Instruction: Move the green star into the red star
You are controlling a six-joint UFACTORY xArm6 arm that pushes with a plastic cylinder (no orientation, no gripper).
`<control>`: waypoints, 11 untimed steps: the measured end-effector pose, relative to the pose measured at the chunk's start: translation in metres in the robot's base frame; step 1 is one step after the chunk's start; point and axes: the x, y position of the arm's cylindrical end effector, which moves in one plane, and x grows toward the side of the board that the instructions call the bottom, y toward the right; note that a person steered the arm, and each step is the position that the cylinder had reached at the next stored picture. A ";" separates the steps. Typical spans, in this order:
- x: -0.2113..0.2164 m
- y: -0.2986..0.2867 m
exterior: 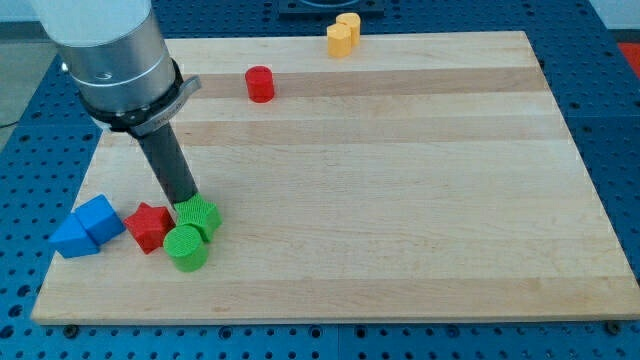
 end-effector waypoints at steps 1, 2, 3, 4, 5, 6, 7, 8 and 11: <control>-0.008 0.018; -0.012 0.067; 0.015 0.105; 0.033 0.100; 0.035 0.079; 0.026 0.057; 0.020 0.049; 0.006 0.049; 0.036 -0.005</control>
